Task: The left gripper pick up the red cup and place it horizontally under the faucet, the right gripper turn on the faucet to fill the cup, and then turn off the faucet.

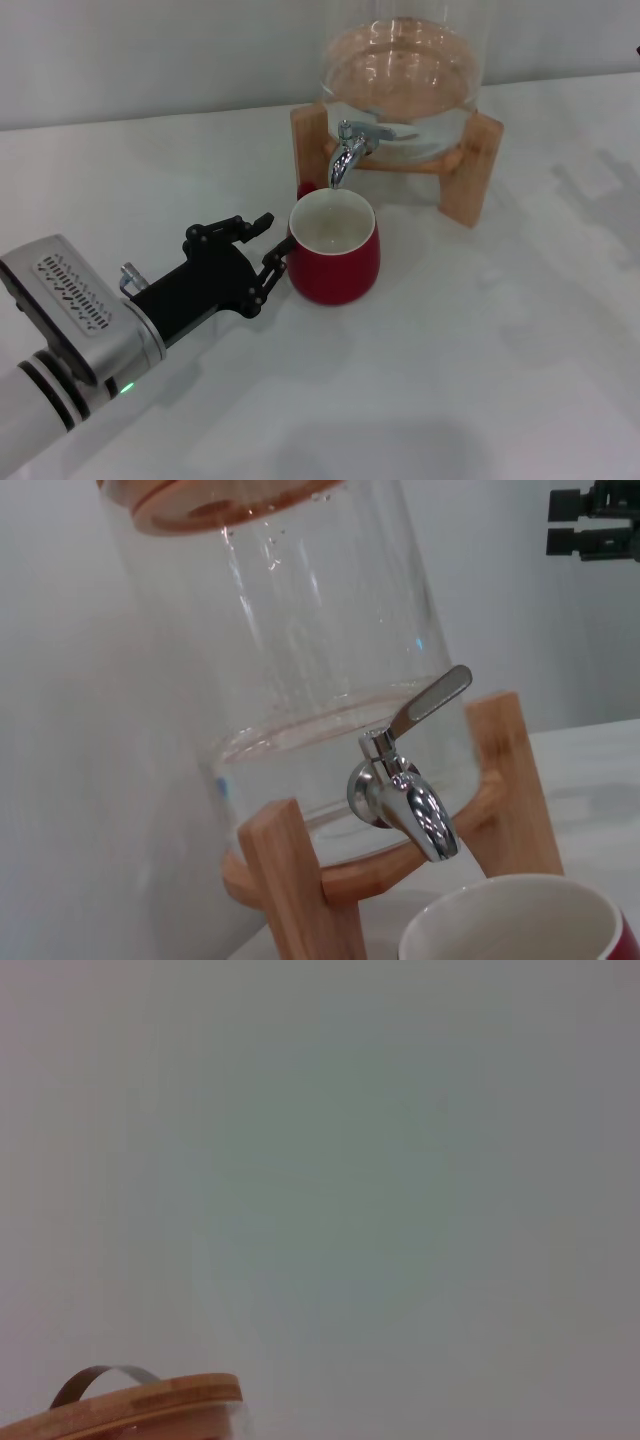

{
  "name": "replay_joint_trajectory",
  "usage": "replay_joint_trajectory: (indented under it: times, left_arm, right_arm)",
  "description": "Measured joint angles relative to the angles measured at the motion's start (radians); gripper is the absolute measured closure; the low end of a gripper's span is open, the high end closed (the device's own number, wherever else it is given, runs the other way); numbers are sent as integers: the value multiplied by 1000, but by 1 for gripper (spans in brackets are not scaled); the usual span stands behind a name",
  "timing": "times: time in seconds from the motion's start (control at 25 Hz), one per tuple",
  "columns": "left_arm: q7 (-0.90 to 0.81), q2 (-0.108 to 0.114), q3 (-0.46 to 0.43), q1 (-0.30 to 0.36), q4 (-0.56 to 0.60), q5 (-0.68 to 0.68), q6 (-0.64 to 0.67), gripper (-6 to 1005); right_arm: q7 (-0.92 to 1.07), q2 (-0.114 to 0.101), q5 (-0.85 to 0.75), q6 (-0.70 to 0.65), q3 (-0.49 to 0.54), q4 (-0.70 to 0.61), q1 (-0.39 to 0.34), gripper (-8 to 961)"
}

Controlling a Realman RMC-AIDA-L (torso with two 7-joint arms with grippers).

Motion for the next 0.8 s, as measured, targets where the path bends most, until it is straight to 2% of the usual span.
replay_joint_trajectory:
  times: [0.48, 0.64, 0.8]
  left_arm:
    - [27, -1, -30, 18, 5, -13, -11, 686]
    - [50, 1, -89, 41, -3, -14, -16, 685]
    - [94, 0, -194, 76, -2, -15, -36, 683]
  right_arm:
    - [0, 0, 3, -1, 7, 0, -8, 125]
    - [0, 0, 4, -1, 8, 0, -8, 125]
    - [0, 0, 3, 1, 8, 0, -8, 125]
